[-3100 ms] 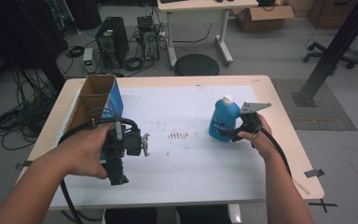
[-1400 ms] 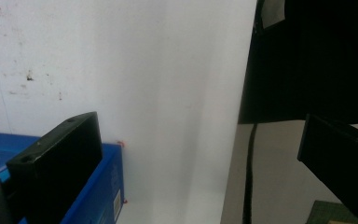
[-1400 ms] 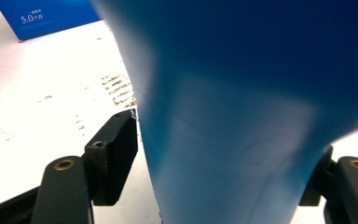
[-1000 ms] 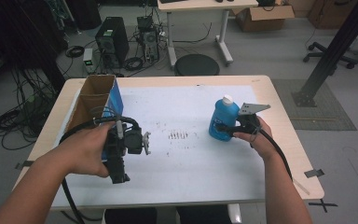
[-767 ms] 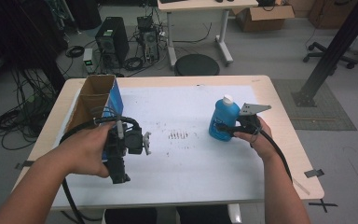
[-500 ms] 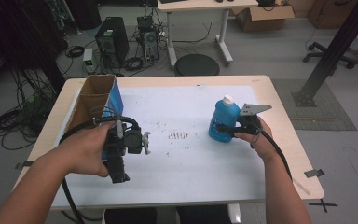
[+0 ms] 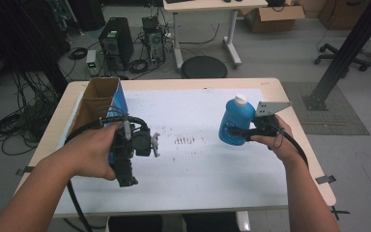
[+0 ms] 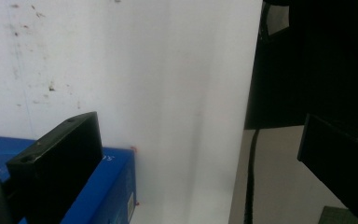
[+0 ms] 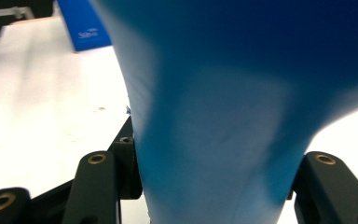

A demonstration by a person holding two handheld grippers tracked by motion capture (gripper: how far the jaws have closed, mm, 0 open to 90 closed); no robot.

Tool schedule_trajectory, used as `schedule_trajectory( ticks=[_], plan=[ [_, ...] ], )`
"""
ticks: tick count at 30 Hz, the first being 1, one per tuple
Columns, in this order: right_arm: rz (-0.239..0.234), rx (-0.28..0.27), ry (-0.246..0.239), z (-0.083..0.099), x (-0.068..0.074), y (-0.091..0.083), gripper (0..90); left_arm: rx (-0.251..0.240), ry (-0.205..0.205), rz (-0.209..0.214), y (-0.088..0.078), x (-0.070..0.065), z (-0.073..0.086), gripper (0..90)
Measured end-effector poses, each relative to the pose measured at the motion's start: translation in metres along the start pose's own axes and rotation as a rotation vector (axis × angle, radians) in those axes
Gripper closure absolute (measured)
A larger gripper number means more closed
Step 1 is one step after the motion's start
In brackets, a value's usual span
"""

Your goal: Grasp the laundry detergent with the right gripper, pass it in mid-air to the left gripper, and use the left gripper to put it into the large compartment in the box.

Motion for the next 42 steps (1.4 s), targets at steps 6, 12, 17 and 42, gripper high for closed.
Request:
schedule_trajectory(
  ticks=[6,12,17,42],
  plan=[
    [-0.091,0.012,-0.063,-0.028,0.028,-0.02,45.2,0.001,0.013,-0.017,-0.012,0.0,-0.006,0.4],
    [-0.156,0.021,-0.118,-0.041,0.055,-0.026,45.2,-0.003,0.027,-0.028,-0.018,-0.001,-0.014,0.4],
    [-0.199,0.036,-0.146,-0.045,0.073,-0.026,45.2,-0.008,0.037,-0.03,-0.023,-0.002,-0.02,0.4],
    [-0.341,0.036,-0.19,-0.031,0.144,0.015,45.0,-0.007,0.083,-0.016,-0.023,0.0,-0.045,0.4]
  ],
)
Point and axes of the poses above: each handheld gripper's, and its own axes: y roughly forward along the jaws, z roughly out of its underside, x roughly to its left, the point moved 8 cm from there along y, roughly forward along the jaws, and after that the axes turned 7 degrees about z, right-handed, at the moved point
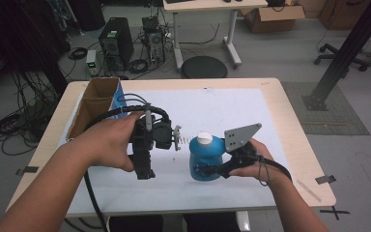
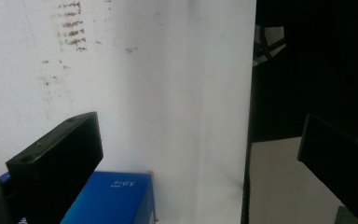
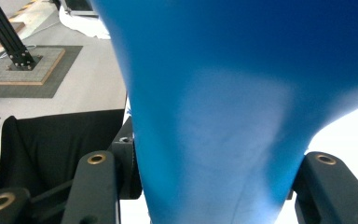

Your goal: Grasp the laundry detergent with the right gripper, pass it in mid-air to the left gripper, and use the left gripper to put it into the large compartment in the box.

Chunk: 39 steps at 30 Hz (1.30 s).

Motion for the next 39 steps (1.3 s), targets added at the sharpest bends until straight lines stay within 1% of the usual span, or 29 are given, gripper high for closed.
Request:
schedule_trajectory(
  ticks=[1,2,3,4,5,9,10,13,20,25,29,31,38,39],
  plan=[
    [-0.004,-0.001,0.0,0.0,0.001,0.003,45.0,-0.001,0.001,0.0,0.0,0.0,-0.001,0.4],
    [-0.01,0.001,-0.005,0.0,0.004,0.01,44.9,-0.002,0.003,0.002,0.001,0.0,-0.001,0.4],
    [-0.01,0.001,-0.005,0.0,0.004,0.01,44.9,-0.002,0.003,0.002,0.001,0.0,-0.001,0.4],
    [-0.014,0.003,-0.008,-0.001,0.007,0.017,44.9,0.0,0.003,0.005,0.002,0.0,-0.002,0.4],
    [-0.014,0.003,-0.008,-0.001,0.007,0.017,44.9,0.0,0.003,0.005,0.002,0.0,-0.002,0.4],
    [-0.024,-0.005,-0.003,-0.001,0.011,0.028,44.9,0.001,0.007,0.006,0.003,-0.001,-0.004,0.4],
    [-0.026,-0.008,-0.006,-0.001,0.013,0.033,44.9,0.003,0.009,0.007,0.004,-0.001,-0.005,0.4],
    [-0.028,-0.012,-0.01,-0.002,0.015,0.04,44.8,0.003,0.012,0.008,0.004,-0.001,-0.006,0.4],
    [-0.034,-0.018,-0.005,-0.002,0.017,0.05,44.9,0.01,0.017,0.011,0.005,-0.001,-0.009,0.4],
    [-0.034,-0.018,-0.01,-0.004,0.018,0.058,44.8,0.01,0.02,0.013,0.005,-0.001,-0.01,0.4],
    [-0.034,-0.017,-0.017,-0.006,0.019,0.064,44.8,0.009,0.023,0.016,0.005,-0.002,-0.012,0.4],
    [-0.038,-0.021,-0.011,-0.009,0.02,0.068,44.8,0.009,0.025,0.017,0.006,-0.002,-0.013,0.4],
    [-0.04,-0.018,-0.012,-0.014,0.022,0.079,44.8,0.011,0.028,0.02,0.007,-0.003,-0.016,0.4],
    [-0.036,-0.017,-0.02,-0.014,0.021,0.081,44.7,0.012,0.028,0.02,0.007,-0.003,-0.016,0.4]
  ],
)
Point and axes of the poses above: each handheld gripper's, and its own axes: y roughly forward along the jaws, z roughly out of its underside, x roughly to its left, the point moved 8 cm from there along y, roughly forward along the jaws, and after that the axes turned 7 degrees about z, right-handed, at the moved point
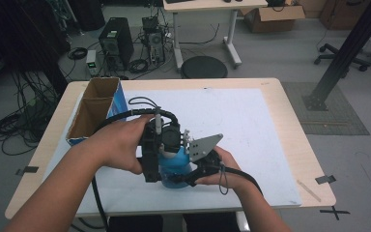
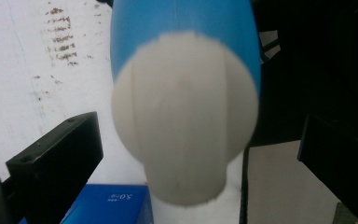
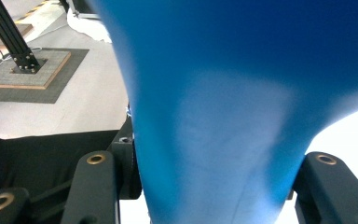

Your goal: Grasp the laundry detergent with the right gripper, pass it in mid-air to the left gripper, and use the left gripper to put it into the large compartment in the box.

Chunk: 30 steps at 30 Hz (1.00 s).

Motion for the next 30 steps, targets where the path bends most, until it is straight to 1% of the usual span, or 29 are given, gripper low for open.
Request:
schedule_trajectory(
  ticks=[1,5,6,10,12,15,18,19,24,25,26,30],
  plan=[
    [-0.003,0.0,0.006,-0.001,0.001,0.002,44.7,0.0,-0.001,0.0,0.0,0.0,0.0,0.4],
    [-0.004,0.0,0.001,-0.002,0.002,0.007,44.7,-0.002,-0.003,0.001,0.001,0.0,0.0,0.4],
    [-0.002,0.0,-0.008,-0.003,0.001,0.008,44.7,-0.001,-0.003,0.002,0.002,0.0,0.0,0.4],
    [-0.004,-0.004,-0.009,-0.006,0.002,0.013,44.7,0.005,-0.003,0.004,0.004,0.0,0.0,0.4],
    [-0.014,-0.008,0.009,-0.01,0.005,0.016,44.7,0.008,-0.002,0.004,0.005,0.0,0.0,0.4],
    [-0.013,-0.011,0.002,-0.012,0.005,0.019,44.7,0.006,-0.007,0.002,0.005,0.0,0.0,0.4],
    [-0.017,-0.013,0.006,-0.014,0.007,0.02,44.7,0.006,-0.009,0.001,0.005,0.0,-0.001,0.4],
    [-0.018,-0.017,-0.002,-0.015,0.007,0.021,44.7,0.008,-0.01,0.001,0.006,0.001,0.0,0.4],
    [-0.021,-0.02,-0.007,-0.018,0.007,0.022,44.7,0.013,-0.01,0.0,0.008,0.001,0.001,0.5],
    [-0.017,-0.017,-0.012,-0.018,0.007,0.022,44.7,0.017,-0.015,-0.001,0.008,0.001,0.002,0.7],
    [-0.021,-0.018,-0.005,-0.019,0.008,0.022,44.8,0.017,-0.015,-0.001,0.008,0.001,0.002,0.8],
    [-0.022,-0.02,-0.005,-0.02,0.008,0.022,44.8,0.015,-0.021,-0.009,0.009,0.001,0.002,2.1]
  ],
)
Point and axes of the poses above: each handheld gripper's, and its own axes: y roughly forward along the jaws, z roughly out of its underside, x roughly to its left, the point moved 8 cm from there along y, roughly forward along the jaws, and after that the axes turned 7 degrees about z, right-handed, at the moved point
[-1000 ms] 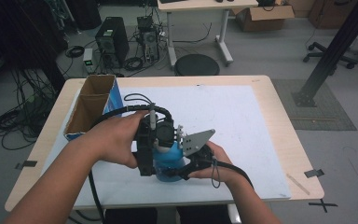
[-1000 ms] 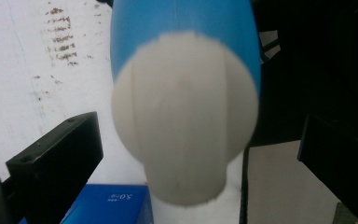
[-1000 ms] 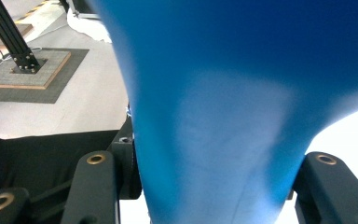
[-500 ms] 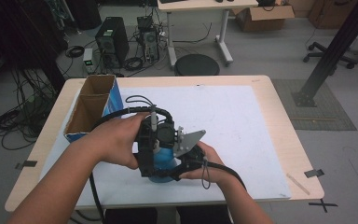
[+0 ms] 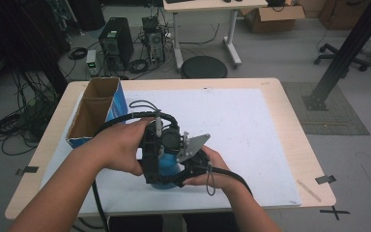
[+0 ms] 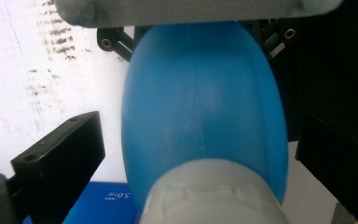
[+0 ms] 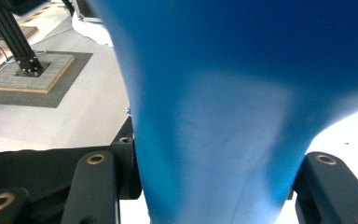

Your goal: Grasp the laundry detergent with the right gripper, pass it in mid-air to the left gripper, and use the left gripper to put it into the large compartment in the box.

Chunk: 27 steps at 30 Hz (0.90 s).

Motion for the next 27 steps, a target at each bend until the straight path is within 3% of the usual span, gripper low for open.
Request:
schedule_trajectory(
  ticks=[13,25,27],
  plan=[
    [0.001,0.001,0.004,-0.0015,0.0014,0.0004,44.8,0.011,-0.009,-0.004,0.0013,-0.0001,0.0001,9.2],
    [0.003,-0.002,-0.022,-0.0022,0.0002,0.0014,44.8,0.015,-0.011,-0.007,0.0015,-0.0001,-0.0008,15.2],
    [0.0,-0.007,-0.007,-0.0026,0.001,0.0011,44.8,0.011,-0.01,-0.007,0.0016,0.0,-0.0009,16.5]
  ],
)
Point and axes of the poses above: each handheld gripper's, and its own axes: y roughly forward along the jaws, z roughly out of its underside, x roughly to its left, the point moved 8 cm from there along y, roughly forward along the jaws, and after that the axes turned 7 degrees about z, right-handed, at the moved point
